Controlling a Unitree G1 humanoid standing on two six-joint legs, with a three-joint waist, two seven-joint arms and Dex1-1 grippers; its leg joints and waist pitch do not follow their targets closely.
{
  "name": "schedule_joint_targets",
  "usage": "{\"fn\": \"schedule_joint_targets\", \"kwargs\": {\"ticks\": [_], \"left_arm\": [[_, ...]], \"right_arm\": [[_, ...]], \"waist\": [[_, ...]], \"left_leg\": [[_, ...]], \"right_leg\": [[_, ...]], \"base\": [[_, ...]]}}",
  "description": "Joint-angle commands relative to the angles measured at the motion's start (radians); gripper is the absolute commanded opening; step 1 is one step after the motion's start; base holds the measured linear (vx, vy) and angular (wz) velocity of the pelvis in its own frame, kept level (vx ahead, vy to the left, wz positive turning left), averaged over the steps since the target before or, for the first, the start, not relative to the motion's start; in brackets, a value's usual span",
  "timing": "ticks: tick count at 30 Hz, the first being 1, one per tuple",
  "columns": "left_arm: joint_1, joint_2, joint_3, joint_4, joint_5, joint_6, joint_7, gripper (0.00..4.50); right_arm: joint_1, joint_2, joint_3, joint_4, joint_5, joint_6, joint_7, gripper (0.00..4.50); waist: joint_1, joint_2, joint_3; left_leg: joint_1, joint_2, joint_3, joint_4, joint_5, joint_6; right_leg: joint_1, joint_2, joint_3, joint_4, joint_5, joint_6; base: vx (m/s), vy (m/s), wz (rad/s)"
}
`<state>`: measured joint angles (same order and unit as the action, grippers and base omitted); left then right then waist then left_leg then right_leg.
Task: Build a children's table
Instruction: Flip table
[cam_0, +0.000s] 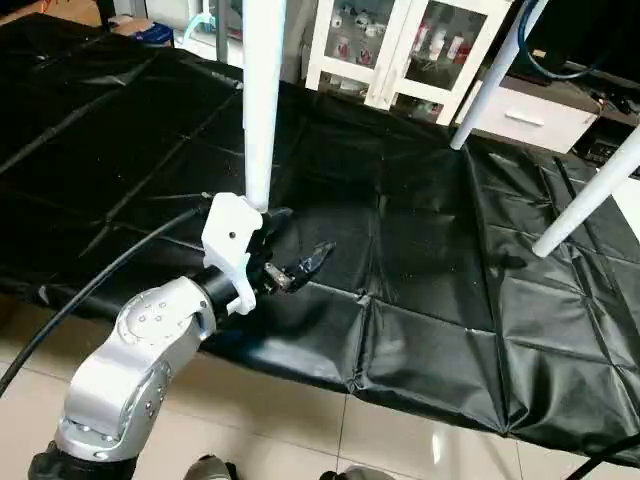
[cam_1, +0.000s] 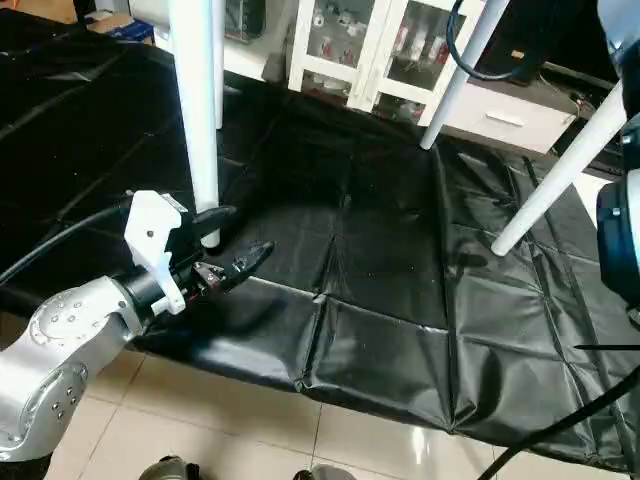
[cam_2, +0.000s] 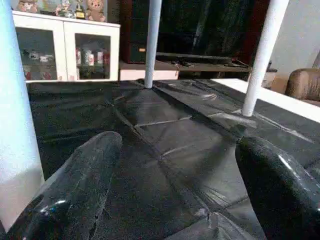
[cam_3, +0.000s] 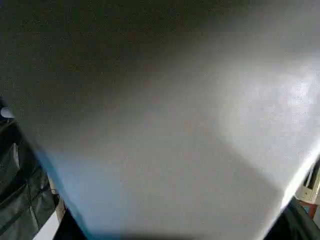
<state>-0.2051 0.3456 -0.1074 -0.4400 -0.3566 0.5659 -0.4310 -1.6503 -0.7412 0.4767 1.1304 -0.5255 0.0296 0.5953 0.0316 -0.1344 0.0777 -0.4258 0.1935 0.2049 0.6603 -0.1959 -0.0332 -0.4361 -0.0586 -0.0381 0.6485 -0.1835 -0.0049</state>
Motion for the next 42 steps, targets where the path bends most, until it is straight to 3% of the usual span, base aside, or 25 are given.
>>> {"fn": "schedule_joint_targets", "kwargs": {"ticks": [1, 4, 5, 7, 8, 12, 13, 15, 16, 19, 22, 23, 24, 27, 28, 29, 30, 32, 33, 35, 37, 38, 40, 42], "left_arm": [[0.003, -0.002, -0.018, -0.022, 0.003, -0.007, 0.0, 4.07], [0.003, 0.003, -0.013, -0.018, 0.006, -0.008, -0.008, 4.07], [0.002, 0.003, -0.012, -0.018, 0.006, -0.008, -0.009, 4.07], [-0.002, 0.003, -0.011, -0.014, 0.006, -0.008, -0.012, 4.07], [-0.002, 0.003, -0.011, -0.014, 0.006, -0.008, -0.012, 4.07], [-0.006, 0.001, -0.012, -0.008, 0.008, -0.01, -0.014, 4.07], [-0.008, 0.002, -0.012, -0.006, 0.007, -0.01, -0.015, 4.07], [-0.013, 0.003, -0.013, -0.001, 0.008, -0.012, -0.017, 4.07], [-0.015, 0.003, -0.012, 0.002, 0.008, -0.012, -0.019, 4.07], [-0.02, 0.003, -0.012, 0.007, 0.009, -0.014, -0.022, 4.07], [-0.023, 0.001, -0.016, 0.012, 0.011, -0.015, -0.023, 4.07], [-0.024, 0.001, -0.018, 0.012, 0.011, -0.014, -0.024, 4.07], [-0.025, 0.0, -0.018, 0.013, 0.011, -0.014, -0.025, 4.07], [-0.034, -0.001, -0.019, 0.02, 0.011, -0.013, -0.03, 4.07], [-0.038, -0.002, -0.02, 0.024, 0.012, -0.015, -0.032, 4.07], [-0.04, -0.002, -0.021, 0.026, 0.012, -0.016, -0.033, 4.07], [-0.044, -0.002, -0.022, 0.03, 0.014, -0.018, -0.034, 4.07], [-0.054, -0.007, -0.024, 0.04, 0.019, -0.024, -0.033, 4.07], [-0.06, -0.008, -0.022, 0.046, 0.019, -0.025, -0.034, 4.07], [-0.067, -0.007, -0.025, 0.053, 0.02, -0.026, -0.039, 4.07], [-0.073, -0.006, -0.029, 0.059, 0.02, -0.026, -0.045, 4.07], [-0.077, -0.006, -0.031, 0.063, 0.019, -0.025, -0.052, 4.07], [-0.08, -0.005, -0.034, 0.066, 0.018, -0.025, -0.056, 4.07], [-0.082, -0.002, -0.034, 0.069, 0.017, -0.025, -0.062, 4.07]], "right_arm": [[-0.001, -0.028, -0.029, 0.029, 0.013, 0.021, 0.067, 2.42], [0.002, -0.021, -0.063, 0.005, 0.046, 0.02, 0.082, 2.76], [0.001, -0.021, -0.069, 0.0, 0.052, 0.02, 0.08, 2.76], [-0.004, -0.021, -0.083, -0.016, 0.067, 0.021, 0.09, 2.98], [-0.004, -0.021, -0.083, -0.016, 0.067, 0.021, 0.09, 2.98], [-0.005, -0.021, -0.126, -0.062, 0.12, 0.043, 0.144, 3.36], [-0.002, -0.021, -0.135, -0.079, 0.131, 0.051, 0.158, 3.36], [0.014, -0.022, -0.16, -0.133, 0.169, 0.08, 0.214, 3.7], [0.018, -0.02, -0.169, -0.146, 0.176, 0.087, 0.229, 3.74], [0.043, -0.031, -0.177, -0.211, 0.188, 0.11, 0.272, 4.06], [0.095, -0.043, -0.2, -0.317, 0.235, 0.156, 0.341, 4.2], [0.119, -0.047, -0.208, -0.363, 0.254, 0.177, 0.366, 4.26], [0.13, -0.048, -0.212, -0.385, 0.261, 0.187, 0.374, 4.39], [0.202, -0.061, -0.239, -0.526, 0.294, 0.249, 0.408, 4.39], [0.217, -0.059, -0.253, -0.549, 0.304, 0.255, 0.398, 4.39], [0.224, -0.058, -0.26, -0.561, 0.309, 0.258, 0.392, 4.39], [0.236, -0.059, -0.268, -0.579, 0.312, 0.255, 0.382, 4.39], [0.257, -0.059, -0.29, -0.605, 0.321, 0.232, 0.347, 4.39], [0.266, -0.057, -0.298, -0.623, 0.319, 0.226, 0.335, 4.39], [0.298, -0.057, -0.323, -0.668, 0.337, 0.215, 0.326, 4.39], [0.342, -0.064, -0.349, -0.731, 0.359, 0.198, 0.326, 4.39], [0.398, -0.062, -0.396, -0.819, 0.406, 0.185, 0.326, 4.39], [0.434, -0.062, -0.421, -0.875, 0.457, 0.164, 0.36, 4.39], [0.466, -0.047, -0.457, -0.932, 0.504, 0.174, 0.371, 4.39]], "waist": [[-0.011, 0.017, -0.073], [-0.012, 0.019, -0.073], [-0.012, 0.024, -0.073], [-0.013, 0.022, -0.074], [-0.014, 0.027, -0.074], [-0.013, 0.025, -0.076], [-0.013, 0.036, -0.075], [-0.014, 0.028, -0.077], [-0.013, 0.04, -0.076], [-0.017, 0.035, -0.076], [-0.018, 0.037, -0.076], [-0.017, 0.045, -0.077], [-0.017, 0.042, -0.077], [-0.014, 0.055, -0.075], [-0.014, 0.053, -0.075], [-0.013, 0.048, -0.073], [-0.012, 0.054, -0.073], [-0.011, 0.053, -0.072], [-0.009, 0.075, -0.074], [-0.009, 0.062, -0.073], [-0.003, 0.075, -0.074], [-0.001, 0.079, -0.075], [-0.001, 0.074, -0.079], [0.0, 0.085, -0.08]], "left_leg": [[0.043, 0.043, -0.018, -0.074, -0.215, -0.078], [0.042, 0.044, -0.019, -0.075, -0.22, -0.073], [0.043, 0.044, -0.019, -0.075, -0.216, -0.076], [0.042, 0.043, -0.019, -0.075, -0.217, -0.071], [0.041, 0.043, -0.019, -0.075, -0.217, -0.069], [0.041, 0.045, -0.02, -0.073, -0.195, -0.055], [0.041, 0.044, -0.021, -0.074, -0.192, -0.056], [0.038, 0.044, -0.019, -0.073, -0.173, -0.045], [0.04, 0.045, -0.021, -0.074, -0.17, -0.044], [0.039, 0.046, -0.019, -0.074, -0.16, -0.036], [0.042, 0.046, -0.02, -0.076, -0.158, -0.034], [0.043, 0.048, -0.021, -0.074, -0.149, -0.034], [0.044, 0.048, -0.02, -0.074, -0.145, -0.031], [0.049, 0.049, -0.022, -0.078, -0.159, -0.041], [0.052, 0.048, -0.021, -0.079, -0.167, -0.041], [0.05, 0.047, -0.02, -0.08, -0.182, -0.046], [0.051, 0.047, -0.021, -0.08, -0.203, -0.052], [0.052, 0.047, -0.022, -0.08, -0.227, -0.061], [0.054, 0.046, -0.027, -0.079, -0.24, -0.071], [0.054, 0.045, -0.025, -0.08, -0.259, -0.073], [0.054, 0.044, -0.026, -0.081, -0.25, -0.07], [0.054, 0.043, -0.025, -0.082, -0.237, -0.065], [0.052, 0.044, -0.026, -0.082, -0.216, -0.055], [0.052, 0.044, -0.027, -0.081, -0.216, -0.05]], "right_leg": [[0.038, -0.053, 0.042, -0.057, -0.151, -0.166], [0.038, -0.053, 0.042, -0.056, -0.141, -0.17], [0.038, -0.053, 0.041, -0.056, -0.13, -0.173], [0.039, -0.052, 0.041, -0.054, -0.123, -0.179], [0.039, -0.051, 0.041, -0.054, -0.114, -0.182], [0.043, -0.053, 0.042, -0.051, -0.09, -0.196], [0.042, -0.053, 0.042, -0.049, -0.083, -0.2], [0.048, -0.053, 0.043, -0.047, -0.051, -0.21], [0.047, -0.054, 0.043, -0.046, -0.043, -0.213], [0.049, -0.054, 0.042, -0.047, -0.033, -0.231], [0.053, -0.054, 0.042, -0.049, -0.034, -0.235], [0.052, -0.056, 0.043, -0.046, -0.023, -0.24], [0.052, -0.056, 0.043, -0.047, -0.018, -0.242], [0.053, -0.057, 0.043, -0.049, -0.033, -0.239], [0.052, -0.055, 0.042, -0.053, -0.041, -0.239], [0.053, -0.056, 0.043, -0.056, -0.065, -0.236], [0.051, -0.058, 0.043, -0.059, -0.096, -0.232], [0.049, -0.061, 0.044, -0.064, -0.144, -0.221], [0.048, -0.061, 0.043, -0.061, -0.158, -0.22], [0.046, -0.057, 0.042, -0.068, -0.179, -0.205], [0.049, -0.059, 0.044, -0.069, -0.171, -0.194], [0.051, -0.058, 0.044, -0.069, -0.15, -0.194], [0.056, -0.058, 0.042, -0.065, -0.126, -0.2], [0.057, -0.059, 0.042, -0.064, -0.126, -0.21]], "base": [[0.0, 0.0, 0.0], [0.0, 0.0, 0.0], [0.0, 0.0, 0.0], [0.0, 0.0, 0.0], [0.0, 0.0, 0.0], [0.0, 0.0, 0.0], [0.0, 0.0, 0.0], [0.0, 0.0, 0.0], [0.0, 0.0, 0.0], [0.0, 0.0, 0.0], [0.0, 0.0, 0.0], [0.0, 0.0, 0.0], [0.0, 0.0, 0.0], [0.0, 0.0, 0.0], [0.0, 0.0, 0.0], [0.0, 0.0, 0.0], [0.0, 0.0, 0.0], [0.0, 0.0, 0.0], [0.0, 0.0, 0.0], [0.0, 0.0, 0.0], [0.0, 0.0, 0.0], [0.0, 0.0, 0.0], [0.0, 0.0, 0.0], [0.0, 0.0, 0.0]]}}
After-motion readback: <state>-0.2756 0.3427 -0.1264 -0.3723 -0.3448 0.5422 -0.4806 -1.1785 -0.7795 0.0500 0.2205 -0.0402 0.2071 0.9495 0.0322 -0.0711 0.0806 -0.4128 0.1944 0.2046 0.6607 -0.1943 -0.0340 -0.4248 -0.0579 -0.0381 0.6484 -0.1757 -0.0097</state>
